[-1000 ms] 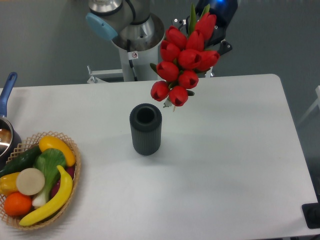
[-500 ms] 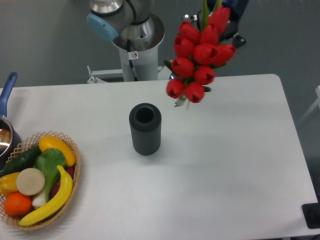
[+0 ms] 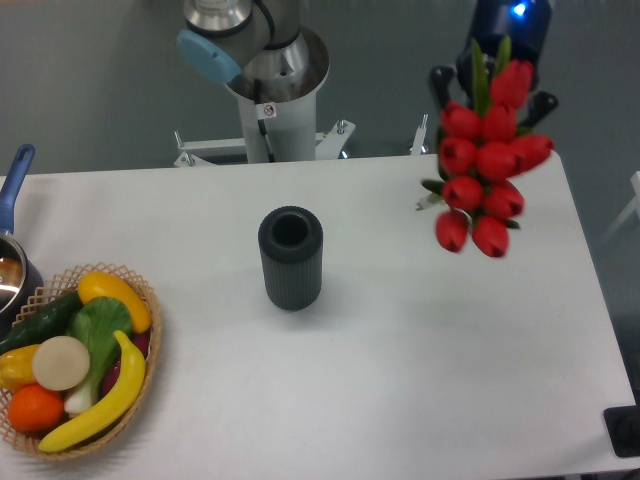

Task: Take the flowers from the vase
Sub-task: 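Carry the held tulips away from the vase and lower them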

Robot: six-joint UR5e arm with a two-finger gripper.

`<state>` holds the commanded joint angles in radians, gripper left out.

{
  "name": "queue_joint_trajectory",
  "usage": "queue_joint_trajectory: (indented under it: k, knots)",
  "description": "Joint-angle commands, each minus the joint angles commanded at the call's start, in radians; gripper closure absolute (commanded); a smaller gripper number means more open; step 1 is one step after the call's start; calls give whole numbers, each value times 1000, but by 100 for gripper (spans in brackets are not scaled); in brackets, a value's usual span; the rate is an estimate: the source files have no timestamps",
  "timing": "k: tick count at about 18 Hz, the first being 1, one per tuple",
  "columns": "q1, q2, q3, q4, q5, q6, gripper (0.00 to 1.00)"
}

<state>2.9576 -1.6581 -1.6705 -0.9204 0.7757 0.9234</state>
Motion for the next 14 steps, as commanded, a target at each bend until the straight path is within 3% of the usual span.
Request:
queue_joint_trajectory:
  k: [9,14]
  knots:
    - [-106,-92,12,5,266,132,100]
    - [-164,-172,72,3,393,132,100]
